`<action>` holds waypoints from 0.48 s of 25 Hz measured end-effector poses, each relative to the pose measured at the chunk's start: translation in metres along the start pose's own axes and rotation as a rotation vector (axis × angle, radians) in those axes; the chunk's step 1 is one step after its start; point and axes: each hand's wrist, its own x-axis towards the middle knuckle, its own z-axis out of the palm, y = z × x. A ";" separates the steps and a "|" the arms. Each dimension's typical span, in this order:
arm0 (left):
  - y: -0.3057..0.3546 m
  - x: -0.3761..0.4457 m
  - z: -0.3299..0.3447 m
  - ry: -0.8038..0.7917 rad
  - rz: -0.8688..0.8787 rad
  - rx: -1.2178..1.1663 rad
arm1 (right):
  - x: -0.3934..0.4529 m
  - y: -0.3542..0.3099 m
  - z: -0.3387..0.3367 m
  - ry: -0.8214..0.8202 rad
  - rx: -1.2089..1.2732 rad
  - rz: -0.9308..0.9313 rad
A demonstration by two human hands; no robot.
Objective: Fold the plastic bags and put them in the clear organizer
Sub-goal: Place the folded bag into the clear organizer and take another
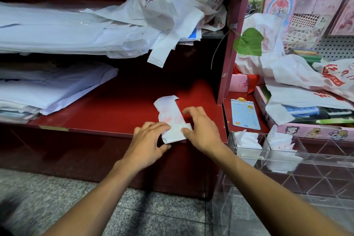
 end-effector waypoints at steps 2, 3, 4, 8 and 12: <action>-0.001 0.001 -0.001 0.062 -0.002 -0.072 | -0.001 0.007 -0.007 -0.127 -0.070 -0.153; -0.004 0.001 -0.001 0.077 -0.007 -0.127 | -0.001 0.011 -0.011 -0.218 -0.124 -0.197; -0.007 0.001 0.000 0.079 -0.009 -0.191 | -0.002 0.014 -0.014 -0.288 -0.174 -0.216; -0.011 0.003 -0.005 0.068 -0.051 -0.385 | 0.000 0.021 -0.015 -0.244 -0.007 -0.182; 0.002 0.005 -0.010 0.088 -0.177 -0.641 | 0.001 0.019 -0.016 -0.234 0.362 0.022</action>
